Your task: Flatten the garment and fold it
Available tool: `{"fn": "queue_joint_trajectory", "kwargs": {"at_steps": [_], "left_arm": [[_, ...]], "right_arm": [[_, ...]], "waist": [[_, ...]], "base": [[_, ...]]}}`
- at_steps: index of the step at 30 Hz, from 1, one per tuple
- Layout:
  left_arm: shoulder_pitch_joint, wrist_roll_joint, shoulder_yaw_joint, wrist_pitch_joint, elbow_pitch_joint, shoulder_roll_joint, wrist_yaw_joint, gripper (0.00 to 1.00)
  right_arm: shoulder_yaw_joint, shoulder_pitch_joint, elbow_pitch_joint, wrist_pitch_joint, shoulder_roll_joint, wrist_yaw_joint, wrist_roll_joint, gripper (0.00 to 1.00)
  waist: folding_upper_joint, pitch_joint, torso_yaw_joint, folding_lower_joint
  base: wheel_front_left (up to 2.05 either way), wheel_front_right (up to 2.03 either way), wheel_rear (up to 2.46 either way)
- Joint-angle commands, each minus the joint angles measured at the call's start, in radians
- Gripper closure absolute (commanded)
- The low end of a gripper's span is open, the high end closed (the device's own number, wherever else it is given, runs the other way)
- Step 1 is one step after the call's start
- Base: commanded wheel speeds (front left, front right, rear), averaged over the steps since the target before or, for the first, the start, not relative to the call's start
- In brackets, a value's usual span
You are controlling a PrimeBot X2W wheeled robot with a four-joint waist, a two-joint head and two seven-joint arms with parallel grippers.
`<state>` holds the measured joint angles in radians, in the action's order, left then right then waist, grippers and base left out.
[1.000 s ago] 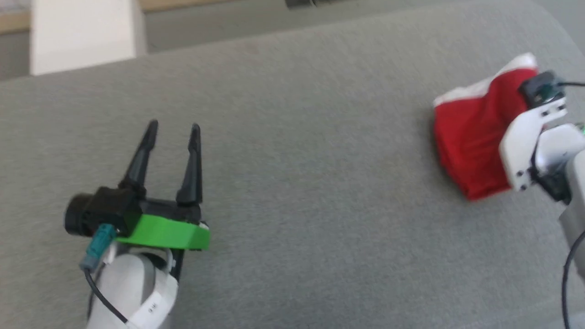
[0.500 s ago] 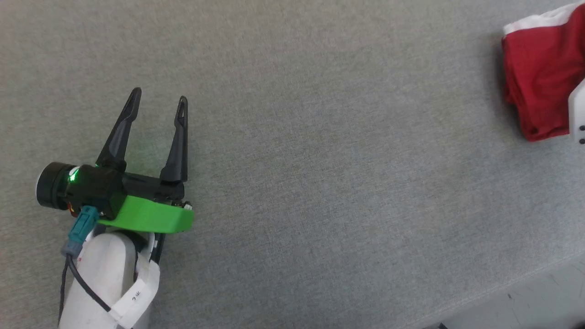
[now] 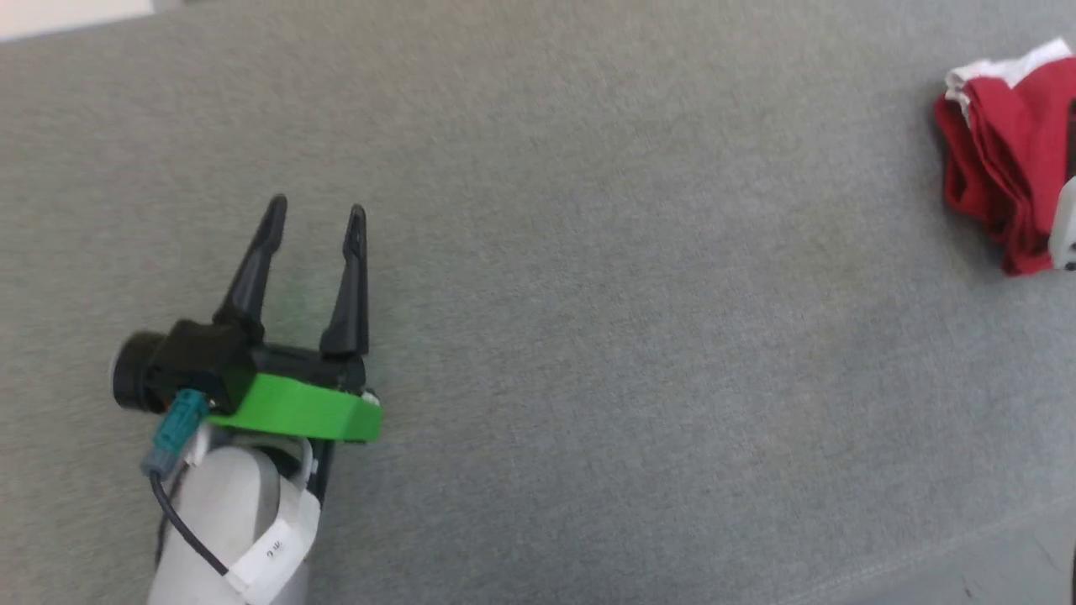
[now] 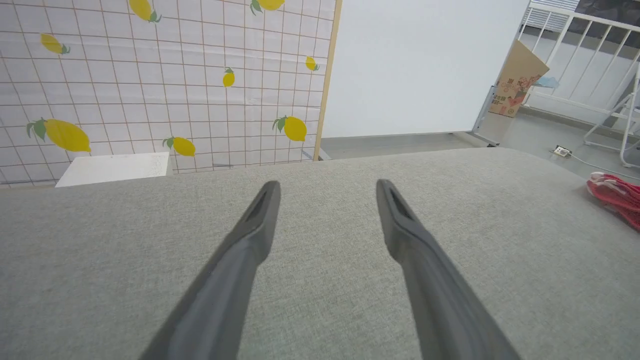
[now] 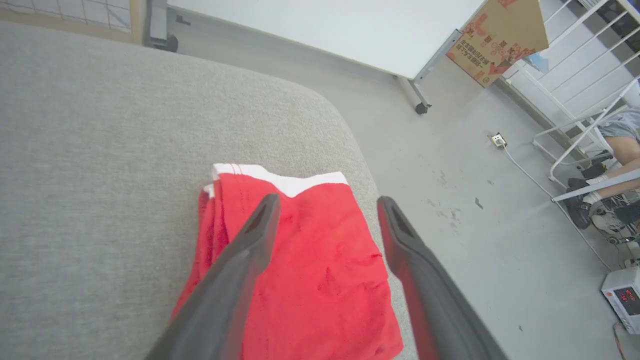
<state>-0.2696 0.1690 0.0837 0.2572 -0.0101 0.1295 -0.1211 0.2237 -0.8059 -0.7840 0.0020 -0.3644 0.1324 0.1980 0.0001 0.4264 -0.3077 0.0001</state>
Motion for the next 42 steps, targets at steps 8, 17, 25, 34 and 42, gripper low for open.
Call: {"fn": "queue_joint_trajectory", "kwargs": {"at_steps": [8,17,25,34,42], "left_arm": [[0.082,0.033,-0.017,0.004,-0.062,-0.051,0.003,0.00],[0.150,0.048,-0.028,0.004,-0.105,-0.074,0.008,0.00],[0.189,0.060,-0.014,0.004,-0.126,-0.079,0.007,0.00],[0.204,0.079,0.012,0.004,-0.145,-0.079,0.019,0.00],[0.204,0.095,0.022,0.005,-0.153,-0.079,0.028,0.00]], "right_arm": [[-0.101,0.196,0.179,-0.183,0.049,-0.002,-0.202,0.00],[-0.140,0.467,0.471,-0.227,0.119,-0.002,-0.330,0.00],[-0.108,0.710,0.678,-0.231,0.252,-0.002,-0.301,0.00],[-0.089,0.830,0.745,-0.251,0.307,-0.002,-0.256,0.00],[-0.087,0.858,0.750,-0.256,0.314,-0.002,-0.268,0.00]], "waist": [[-0.0001,-0.253,0.166,-0.0001],[-0.0001,-0.367,0.264,-0.0001],[-0.0001,-0.393,0.326,-0.0001],[-0.0001,-0.387,0.341,-0.0001],[-0.0001,-0.377,0.338,-0.0001]], "base": [[0.00,0.00,0.00],[0.00,0.00,0.00],[0.00,0.00,0.00],[0.00,0.00,0.00],[0.00,0.00,0.00]]}}
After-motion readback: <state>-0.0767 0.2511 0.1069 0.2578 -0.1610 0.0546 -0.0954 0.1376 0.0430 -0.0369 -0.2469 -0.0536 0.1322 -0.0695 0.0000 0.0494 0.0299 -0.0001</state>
